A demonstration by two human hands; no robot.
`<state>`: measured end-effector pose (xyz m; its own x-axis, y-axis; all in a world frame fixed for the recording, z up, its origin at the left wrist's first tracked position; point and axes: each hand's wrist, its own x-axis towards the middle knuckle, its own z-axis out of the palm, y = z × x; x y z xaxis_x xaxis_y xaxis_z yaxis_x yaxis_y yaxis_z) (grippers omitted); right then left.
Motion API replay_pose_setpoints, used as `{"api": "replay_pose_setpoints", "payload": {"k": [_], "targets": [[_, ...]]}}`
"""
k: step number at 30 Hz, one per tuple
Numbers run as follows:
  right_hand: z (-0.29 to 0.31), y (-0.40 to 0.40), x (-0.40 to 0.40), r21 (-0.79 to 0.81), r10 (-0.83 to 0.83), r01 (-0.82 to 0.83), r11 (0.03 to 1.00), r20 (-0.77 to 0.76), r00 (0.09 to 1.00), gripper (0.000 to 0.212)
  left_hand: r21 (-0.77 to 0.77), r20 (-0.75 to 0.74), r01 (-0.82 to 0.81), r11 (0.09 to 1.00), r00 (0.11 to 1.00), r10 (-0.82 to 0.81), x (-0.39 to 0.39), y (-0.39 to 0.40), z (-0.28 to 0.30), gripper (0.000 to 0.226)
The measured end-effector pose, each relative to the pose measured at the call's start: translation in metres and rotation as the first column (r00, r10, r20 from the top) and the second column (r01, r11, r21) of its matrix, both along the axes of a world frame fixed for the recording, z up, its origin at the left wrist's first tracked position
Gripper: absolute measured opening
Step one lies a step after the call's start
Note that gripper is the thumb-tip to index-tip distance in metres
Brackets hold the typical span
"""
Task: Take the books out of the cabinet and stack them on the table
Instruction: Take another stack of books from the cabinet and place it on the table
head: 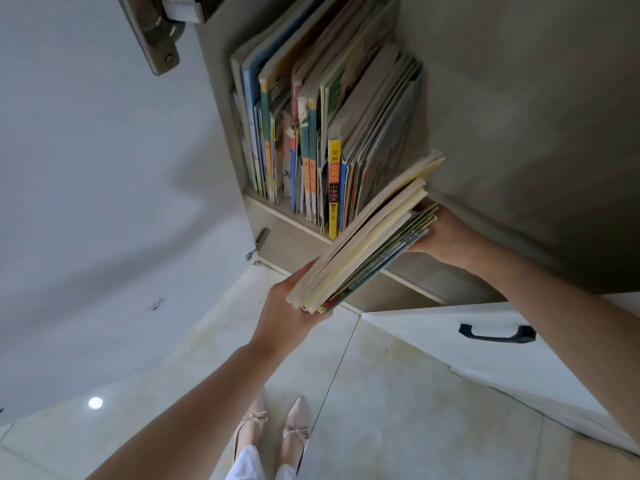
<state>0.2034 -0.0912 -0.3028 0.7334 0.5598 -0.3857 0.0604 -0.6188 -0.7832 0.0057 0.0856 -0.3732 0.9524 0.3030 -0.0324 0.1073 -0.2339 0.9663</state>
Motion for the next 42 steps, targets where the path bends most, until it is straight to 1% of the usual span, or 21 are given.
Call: {"api": "replay_pose_setpoints", "payload": {"k": [2,5,7,8,9,11,13,15,17,18,20,22,24,25,27,29,33,37,40,42], "targets": [[-0.003,-0.004,-0.002,-0.013,-0.018,0.019,1.000,0.022,1.000,0.060,-0.001,0.005,0.015,1.000,1.000,-0.015,-0.001,0.000,0.006,0.059],[-0.002,-0.007,-0.010,-0.012,-0.056,0.056,0.998,0.002,0.998,0.052,-0.058,-0.025,0.049,0.997,0.998,-0.051,-0.007,0.002,0.015,0.047],[0.007,-0.009,-0.020,-0.008,-0.065,0.065,0.998,0.008,0.998,0.052,-0.061,-0.066,0.049,0.997,0.996,-0.053,-0.012,0.007,0.026,0.045],[0.014,-0.009,-0.025,0.005,-0.064,0.064,0.998,0.017,0.998,0.056,-0.048,-0.094,0.051,0.998,0.994,-0.055,-0.015,0.010,0.031,0.041],[0.024,-0.009,-0.031,0.005,-0.051,0.051,0.999,0.027,0.998,0.058,-0.037,-0.111,0.053,0.998,0.992,-0.057,-0.019,0.013,0.037,0.037],[0.042,-0.011,-0.045,-0.029,0.010,-0.008,1.000,0.082,0.997,0.054,-0.029,-0.133,0.101,0.994,0.986,-0.104,-0.028,0.022,0.051,0.039],[0.063,-0.013,-0.062,-0.069,0.040,-0.033,0.997,0.108,0.993,0.043,-0.129,-0.191,0.136,0.982,0.968,-0.160,-0.038,0.030,0.071,0.038],[0.084,-0.015,-0.081,-0.087,0.034,-0.028,0.996,0.069,0.997,0.037,-0.212,-0.231,0.155,0.965,0.951,-0.204,-0.051,0.040,0.092,0.042],[0.109,-0.016,-0.105,-0.099,-0.003,0.006,0.995,0.036,0.999,0.039,-0.278,-0.273,0.176,0.944,0.928,-0.253,-0.065,0.051,0.122,0.044],[0.118,-0.017,-0.116,-0.079,-0.002,0.003,0.997,0.018,1.000,0.042,-0.313,-0.273,0.193,0.930,0.919,-0.282,-0.071,0.056,0.134,0.047],[0.144,-0.017,-0.144,0.006,-0.016,0.016,1.000,-0.074,0.997,0.047,-0.382,-0.284,0.226,0.896,0.894,-0.347,-0.086,0.067,0.161,0.052],[0.170,-0.014,-0.175,0.046,-0.076,0.084,0.995,-0.158,0.985,0.051,-0.395,-0.302,0.267,0.879,0.866,-0.399,-0.103,0.075,0.191,0.052],[0.180,-0.013,-0.198,0.077,-0.114,0.135,0.988,-0.228,0.967,0.055,-0.388,-0.307,0.254,0.886,0.871,-0.384,-0.116,0.079,0.211,0.056],[0.190,-0.010,-0.210,0.091,-0.159,0.189,0.978,-0.265,0.951,0.056,-0.386,-0.310,0.233,0.893,0.879,-0.363,-0.124,0.082,0.223,0.058],[0.203,-0.006,-0.233,0.121,-0.231,0.285,0.951,-0.333,0.914,0.054,-0.383,-0.316,0.188,0.905,0.893,-0.319,-0.142,0.086,0.246,0.064],[0.215,0.000,-0.251,0.139,-0.250,0.325,0.935,-0.387,0.887,0.052,-0.399,-0.305,0.190,0.897,0.895,-0.325,-0.155,0.088,0.263,0.068],[0.239,0.009,-0.279,0.164,-0.295,0.400,0.902,-0.442,0.847,0.042,-0.450,-0.330,0.144,0.881,0.890,-0.315,-0.176,0.092,0.292,0.059],[0.246,0.010,-0.296,0.134,-0.358,0.483,0.865,-0.510,0.782,0.036,-0.507,-0.348,0.103,0.856,0.884,-0.313,-0.187,0.091,0.313,0.055],[0.247,0.012,-0.300,0.114,-0.401,0.524,0.844,-0.515,0.758,0.035,-0.523,-0.345,0.015,0.852,0.910,-0.228,-0.190,0.080,0.323,0.054],[0.250,0.013,-0.300,0.111,-0.422,0.539,0.835,-0.499,0.757,0.033,-0.475,-0.334,-0.071,0.877,0.937,-0.105,-0.190,0.067,0.326,0.050]]}}
